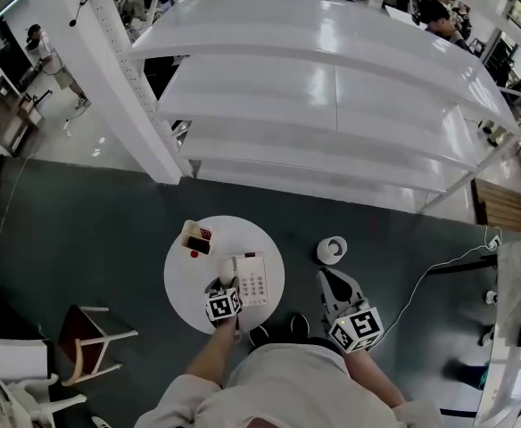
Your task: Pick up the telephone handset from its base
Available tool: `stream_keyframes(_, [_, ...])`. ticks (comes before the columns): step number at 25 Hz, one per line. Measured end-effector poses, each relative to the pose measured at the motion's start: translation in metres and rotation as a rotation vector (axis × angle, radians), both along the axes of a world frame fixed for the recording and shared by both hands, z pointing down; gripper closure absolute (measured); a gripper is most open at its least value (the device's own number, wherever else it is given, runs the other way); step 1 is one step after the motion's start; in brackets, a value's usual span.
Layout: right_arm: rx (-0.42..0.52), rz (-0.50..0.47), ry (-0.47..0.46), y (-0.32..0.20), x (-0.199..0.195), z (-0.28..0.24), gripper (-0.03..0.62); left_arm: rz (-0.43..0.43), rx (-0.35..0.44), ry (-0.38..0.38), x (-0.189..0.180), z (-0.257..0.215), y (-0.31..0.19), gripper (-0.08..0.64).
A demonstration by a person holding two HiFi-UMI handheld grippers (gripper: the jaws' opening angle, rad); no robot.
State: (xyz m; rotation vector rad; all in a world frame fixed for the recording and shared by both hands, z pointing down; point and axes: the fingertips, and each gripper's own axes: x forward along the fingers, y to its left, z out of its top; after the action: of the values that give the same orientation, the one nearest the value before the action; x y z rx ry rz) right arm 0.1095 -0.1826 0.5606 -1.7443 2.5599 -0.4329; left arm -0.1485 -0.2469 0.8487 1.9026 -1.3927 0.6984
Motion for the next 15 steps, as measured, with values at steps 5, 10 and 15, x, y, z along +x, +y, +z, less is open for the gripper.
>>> stream_keyframes(5, [0.015,-0.01,-0.003,0.006,-0.009,-0.006,0.584,0.001,0.064,0.046,-0.004,-0.029,0.008,0.324])
stream_keyframes(10, [0.027,-0.019,-0.005,0.012,-0.019,-0.008,0.584,0.024,0.159,0.089,-0.006,-0.068,0.016,0.324])
stream_keyframes(15, [0.042,-0.024,-0.011,0.016,-0.027,-0.008,0.584,0.054,0.269,0.163,-0.005,-0.11,0.025,0.324])
